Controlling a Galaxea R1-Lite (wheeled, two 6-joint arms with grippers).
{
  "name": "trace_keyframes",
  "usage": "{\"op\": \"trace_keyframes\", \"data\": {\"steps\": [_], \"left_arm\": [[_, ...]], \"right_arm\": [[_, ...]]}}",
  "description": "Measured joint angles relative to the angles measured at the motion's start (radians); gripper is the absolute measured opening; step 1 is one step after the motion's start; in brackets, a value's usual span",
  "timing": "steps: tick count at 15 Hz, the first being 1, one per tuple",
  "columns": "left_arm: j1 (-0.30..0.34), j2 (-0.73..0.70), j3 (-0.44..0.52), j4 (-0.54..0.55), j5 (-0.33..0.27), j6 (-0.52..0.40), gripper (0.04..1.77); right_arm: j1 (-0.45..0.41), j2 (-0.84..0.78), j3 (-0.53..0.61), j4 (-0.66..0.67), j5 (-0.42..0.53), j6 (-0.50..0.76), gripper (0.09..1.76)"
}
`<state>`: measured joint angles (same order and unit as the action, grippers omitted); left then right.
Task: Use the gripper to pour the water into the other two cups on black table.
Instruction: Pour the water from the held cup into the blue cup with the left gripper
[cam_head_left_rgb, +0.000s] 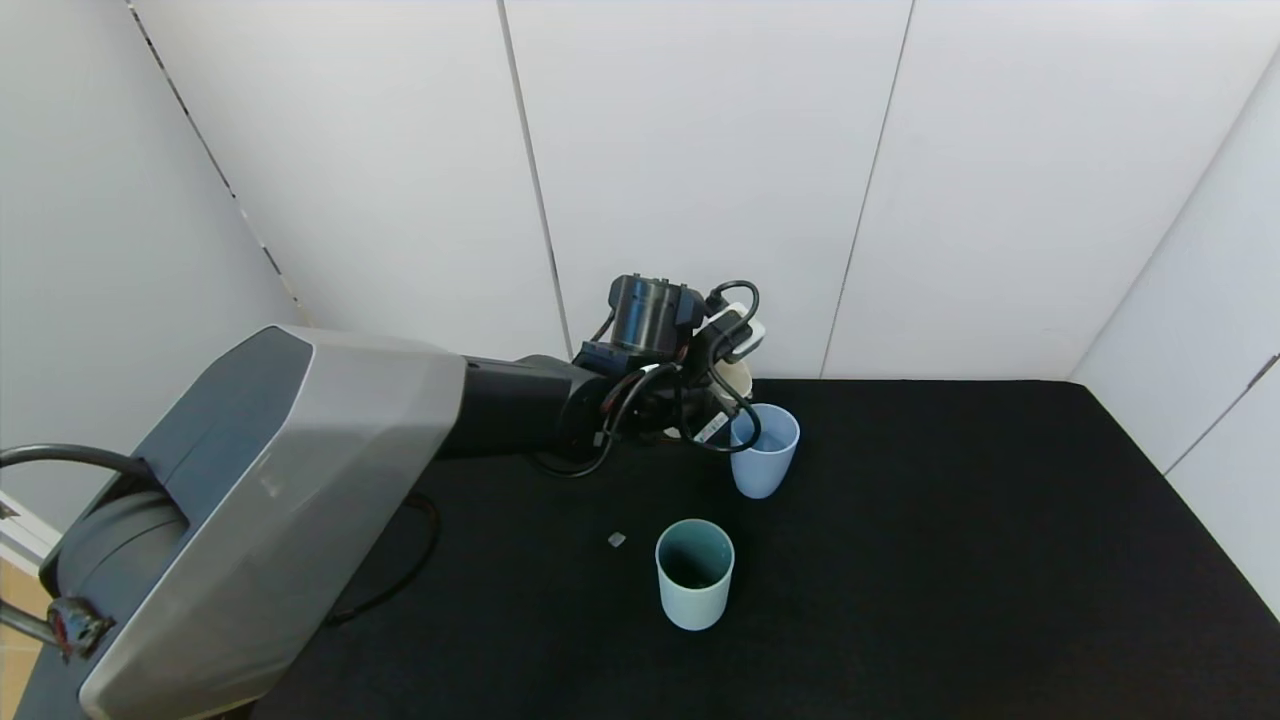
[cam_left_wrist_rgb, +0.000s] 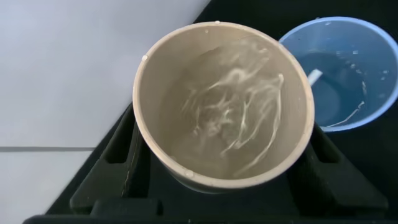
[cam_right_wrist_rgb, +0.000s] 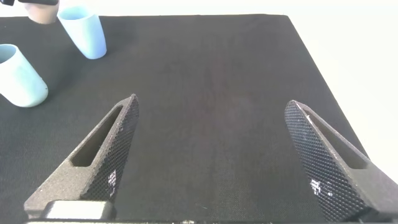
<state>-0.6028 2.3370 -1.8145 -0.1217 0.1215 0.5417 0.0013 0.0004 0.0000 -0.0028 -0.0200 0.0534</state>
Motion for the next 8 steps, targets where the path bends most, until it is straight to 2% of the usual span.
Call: {"op": "trace_keyframes", "data": {"steps": [8], "left_arm": [[-0.008,-0.002,-0.018,0.03,0.054,0.067,1.23]], "right_arm": [[0.0,0.0,0.0,0.0,0.0,0.0,1.71]]}}
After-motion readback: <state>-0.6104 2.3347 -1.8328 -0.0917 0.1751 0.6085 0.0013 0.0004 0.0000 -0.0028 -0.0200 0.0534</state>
